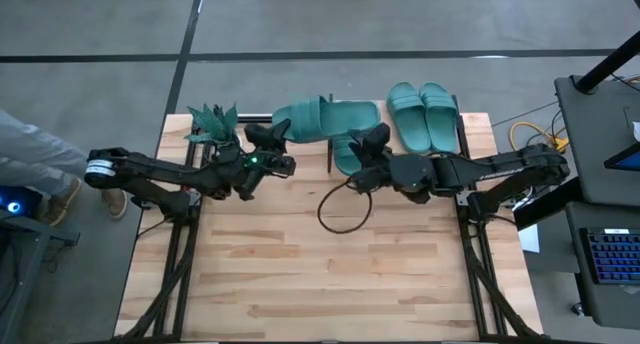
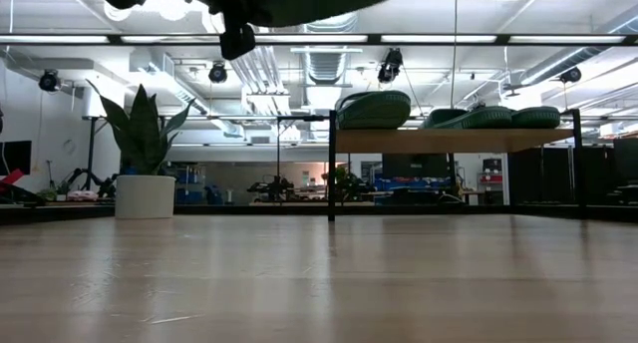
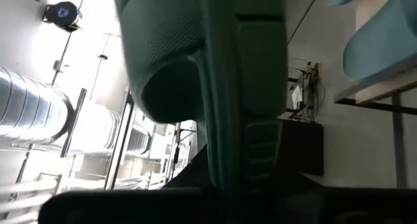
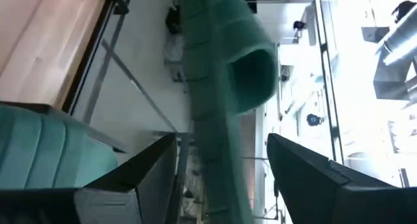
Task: Pick and place slides into the shelf
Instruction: Put the green slipper on the shelf
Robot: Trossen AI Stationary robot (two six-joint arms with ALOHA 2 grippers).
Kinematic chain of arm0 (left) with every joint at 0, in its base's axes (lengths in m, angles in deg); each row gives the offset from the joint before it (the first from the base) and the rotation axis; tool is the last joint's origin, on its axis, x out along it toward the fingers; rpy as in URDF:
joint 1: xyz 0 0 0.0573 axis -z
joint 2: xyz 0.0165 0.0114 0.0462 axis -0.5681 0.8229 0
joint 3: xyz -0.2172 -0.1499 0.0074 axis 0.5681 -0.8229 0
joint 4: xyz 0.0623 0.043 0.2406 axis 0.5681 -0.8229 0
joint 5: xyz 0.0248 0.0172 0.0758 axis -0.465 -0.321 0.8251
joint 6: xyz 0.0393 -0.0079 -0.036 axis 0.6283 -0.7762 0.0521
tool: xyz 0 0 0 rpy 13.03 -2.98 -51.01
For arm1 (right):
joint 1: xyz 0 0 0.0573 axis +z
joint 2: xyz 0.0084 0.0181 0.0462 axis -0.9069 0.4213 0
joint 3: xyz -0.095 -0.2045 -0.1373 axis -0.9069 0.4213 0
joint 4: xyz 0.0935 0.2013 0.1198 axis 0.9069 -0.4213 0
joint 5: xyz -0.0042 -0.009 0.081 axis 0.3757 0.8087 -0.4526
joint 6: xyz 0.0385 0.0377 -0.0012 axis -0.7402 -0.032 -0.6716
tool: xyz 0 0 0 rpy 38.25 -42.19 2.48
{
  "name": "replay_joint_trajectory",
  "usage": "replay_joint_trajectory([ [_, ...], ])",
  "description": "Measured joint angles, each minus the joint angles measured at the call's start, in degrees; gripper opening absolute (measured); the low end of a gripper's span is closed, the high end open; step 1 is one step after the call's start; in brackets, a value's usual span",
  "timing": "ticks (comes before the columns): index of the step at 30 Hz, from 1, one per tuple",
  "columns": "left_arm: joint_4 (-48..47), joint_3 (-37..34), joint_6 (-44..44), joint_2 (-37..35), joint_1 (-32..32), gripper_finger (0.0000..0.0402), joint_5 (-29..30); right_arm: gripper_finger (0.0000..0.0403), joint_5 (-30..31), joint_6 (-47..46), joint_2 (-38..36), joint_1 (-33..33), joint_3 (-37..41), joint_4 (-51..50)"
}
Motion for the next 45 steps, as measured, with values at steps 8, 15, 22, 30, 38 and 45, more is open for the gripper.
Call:
replay_joint_trajectory([
  [8, -0.9, 0.0, -0.3, 0.5, 0.6, 0.0018, 0.2, 0.023, -0.7, 0.1, 0.1, -3.6, -0.2, -0.1],
  [15, -0.9, 0.1, -0.1, -0.3, 0.6, 0.0017, 0.1, 0.0228, -2.7, -4.6, 0.2, -4.9, -0.1, -0.6],
  [22, -1.0, 0.3, -0.1, -2.1, 0.9, 0.0017, -2.3, 0.0228, -3.0, -2.5, 0.4, -5.1, -0.1, -2.3],
  [30, -2.5, 0.1, -1.0, -2.3, 1.4, 0.0017, -1.9, 0.0223, -2.6, -3.8, 0.4, -5.0, -0.1, -1.0],
  [38, -3.6, 0.1, -2.1, -2.0, 1.6, 0.0028, -2.8, 0.0094, -2.1, -6.8, 0.6, -5.0, 0.1, -0.9],
  [45, -4.1, -0.2, -4.7, -4.1, 2.1, 0.0082, -3.6, 0.0048, -5.0, -10.4, 0.3, -5.6, 0.4, -3.4],
])
